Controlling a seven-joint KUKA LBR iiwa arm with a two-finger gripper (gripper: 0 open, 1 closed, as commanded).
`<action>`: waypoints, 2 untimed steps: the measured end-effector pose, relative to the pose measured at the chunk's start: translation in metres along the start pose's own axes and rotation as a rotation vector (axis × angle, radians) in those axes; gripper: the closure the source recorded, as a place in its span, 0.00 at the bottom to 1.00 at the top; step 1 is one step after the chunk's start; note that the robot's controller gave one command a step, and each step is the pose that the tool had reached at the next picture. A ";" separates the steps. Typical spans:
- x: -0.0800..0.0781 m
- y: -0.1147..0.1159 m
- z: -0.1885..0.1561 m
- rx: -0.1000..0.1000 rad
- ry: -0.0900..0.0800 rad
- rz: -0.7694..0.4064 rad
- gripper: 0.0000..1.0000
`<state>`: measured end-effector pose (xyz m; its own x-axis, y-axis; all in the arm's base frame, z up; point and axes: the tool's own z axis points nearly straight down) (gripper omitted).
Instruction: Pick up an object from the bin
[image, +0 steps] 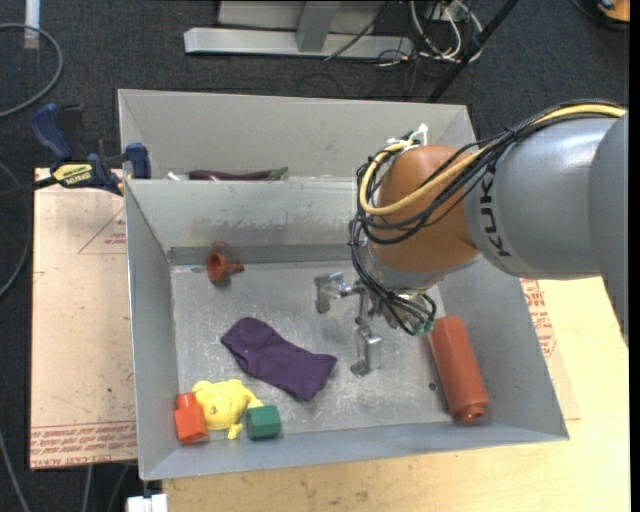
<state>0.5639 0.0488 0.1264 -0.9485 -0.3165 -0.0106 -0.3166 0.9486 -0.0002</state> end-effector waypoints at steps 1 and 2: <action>0.000 0.000 0.000 0.000 0.000 0.000 0.00; 0.000 0.021 0.010 0.003 -0.003 -0.070 0.00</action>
Offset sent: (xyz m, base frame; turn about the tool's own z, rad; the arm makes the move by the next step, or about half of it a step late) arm -0.0202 0.0567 -0.0260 -0.1869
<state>0.5573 0.0688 0.1168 -0.9239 -0.3825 -0.0137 -0.3824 0.9240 -0.0044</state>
